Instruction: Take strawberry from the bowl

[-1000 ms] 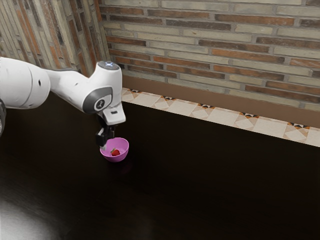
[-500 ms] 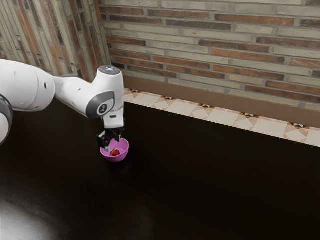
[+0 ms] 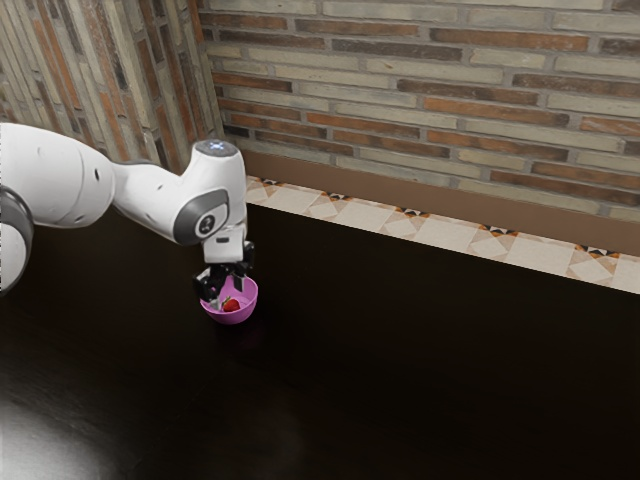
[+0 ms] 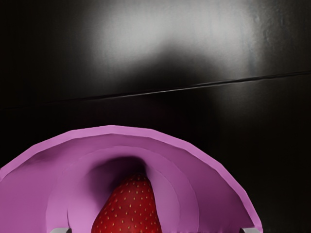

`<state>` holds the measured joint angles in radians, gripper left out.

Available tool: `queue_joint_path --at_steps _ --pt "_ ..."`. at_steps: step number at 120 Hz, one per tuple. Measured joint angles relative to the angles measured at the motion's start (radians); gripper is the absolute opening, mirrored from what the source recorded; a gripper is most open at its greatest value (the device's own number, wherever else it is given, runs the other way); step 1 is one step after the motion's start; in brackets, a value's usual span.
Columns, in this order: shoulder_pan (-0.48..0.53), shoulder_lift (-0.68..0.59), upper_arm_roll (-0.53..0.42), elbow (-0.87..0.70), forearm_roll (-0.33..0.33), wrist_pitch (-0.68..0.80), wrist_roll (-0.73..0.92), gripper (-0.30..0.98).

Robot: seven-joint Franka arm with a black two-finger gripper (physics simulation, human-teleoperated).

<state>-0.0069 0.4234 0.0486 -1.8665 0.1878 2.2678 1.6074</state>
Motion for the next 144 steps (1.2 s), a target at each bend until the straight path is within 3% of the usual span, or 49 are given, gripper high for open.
queue_joint_path --at_steps 144 --pt "0.025 0.098 0.002 0.053 -0.009 0.086 0.152 0.37"
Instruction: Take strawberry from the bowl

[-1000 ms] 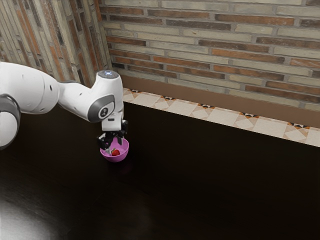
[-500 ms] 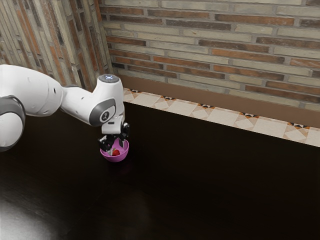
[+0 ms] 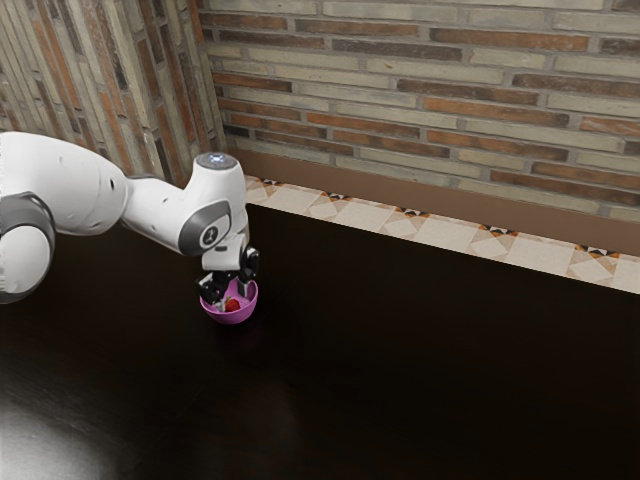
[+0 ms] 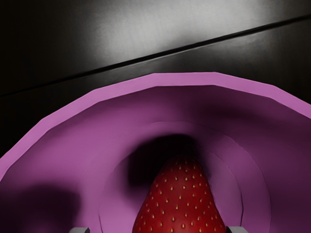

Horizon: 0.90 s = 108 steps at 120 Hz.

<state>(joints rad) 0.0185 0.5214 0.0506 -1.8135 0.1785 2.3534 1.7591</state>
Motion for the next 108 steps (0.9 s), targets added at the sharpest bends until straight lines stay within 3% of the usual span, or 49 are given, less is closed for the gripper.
queue_joint_path --at_steps 18,49,82,108 --pt "0.000 0.004 0.000 0.000 0.003 0.006 -0.003 0.34" --pt "-0.001 0.005 0.000 0.000 -0.010 0.016 -0.004 0.15" --pt "0.000 -0.022 0.000 -0.024 -0.047 0.033 0.004 0.08" --pt "-0.018 -0.242 -0.004 -0.214 -0.068 0.047 -0.009 0.06"
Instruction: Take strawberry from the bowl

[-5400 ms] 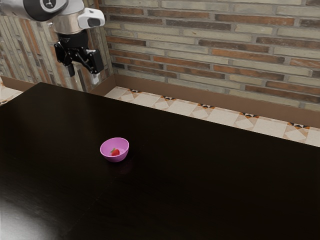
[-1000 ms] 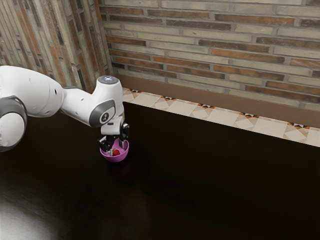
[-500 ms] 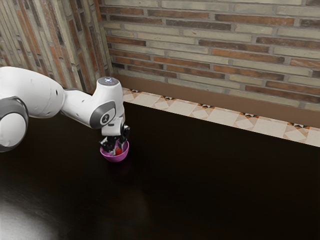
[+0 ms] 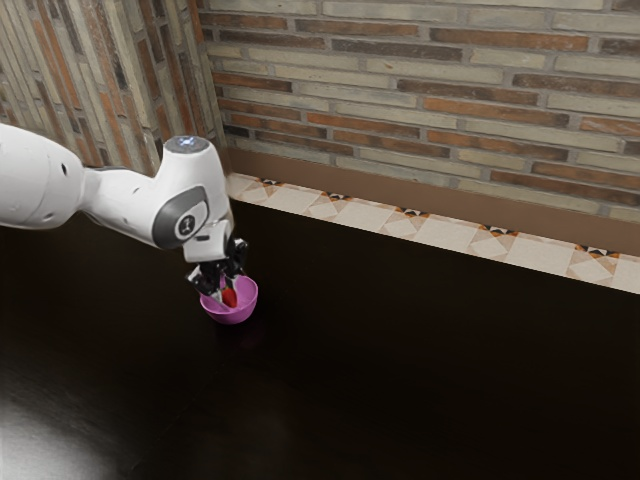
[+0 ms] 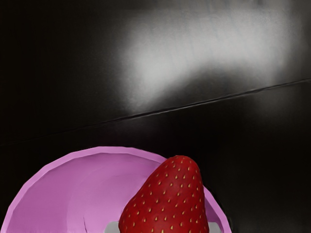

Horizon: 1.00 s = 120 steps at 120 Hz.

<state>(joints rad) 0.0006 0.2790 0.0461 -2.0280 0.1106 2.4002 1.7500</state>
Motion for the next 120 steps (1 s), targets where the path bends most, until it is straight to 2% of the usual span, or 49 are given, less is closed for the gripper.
queue_joint_path --at_steps 15,41,56,82,101,120 --pt "-0.021 -0.134 -0.044 -0.137 -0.004 0.004 -0.034 0.06" --pt "-0.070 -0.286 -0.117 -0.351 -0.004 0.016 -0.127 0.06" --pt "-0.106 -0.303 -0.131 -0.398 -0.014 0.022 -0.180 0.07" --pt "-0.134 -0.251 -0.133 -0.404 -0.019 0.048 -0.251 0.07" --pt "-0.084 -0.256 -0.134 -0.404 -0.022 0.050 -0.288 0.37" --pt "-0.015 -0.342 -0.140 -0.387 -0.022 0.046 -0.322 0.54"
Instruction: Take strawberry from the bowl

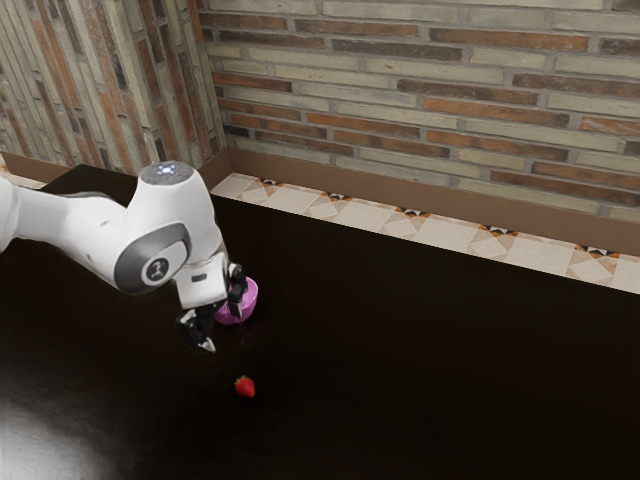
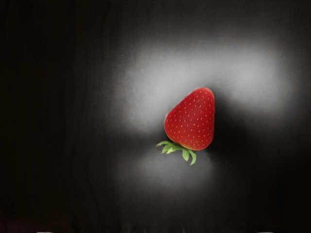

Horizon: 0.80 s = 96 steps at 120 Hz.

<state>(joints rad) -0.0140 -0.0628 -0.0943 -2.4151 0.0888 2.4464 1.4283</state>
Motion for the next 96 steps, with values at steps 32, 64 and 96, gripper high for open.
queue_joint_path --at_steps 32,64,96 --pt "-0.092 -0.013 0.139 0.612 0.001 -0.340 -0.303 0.64" --pt "-0.001 -0.087 0.185 0.755 0.014 -0.705 -0.652 0.67" --pt "-0.018 0.020 0.188 0.914 0.005 -0.915 -0.948 0.68"
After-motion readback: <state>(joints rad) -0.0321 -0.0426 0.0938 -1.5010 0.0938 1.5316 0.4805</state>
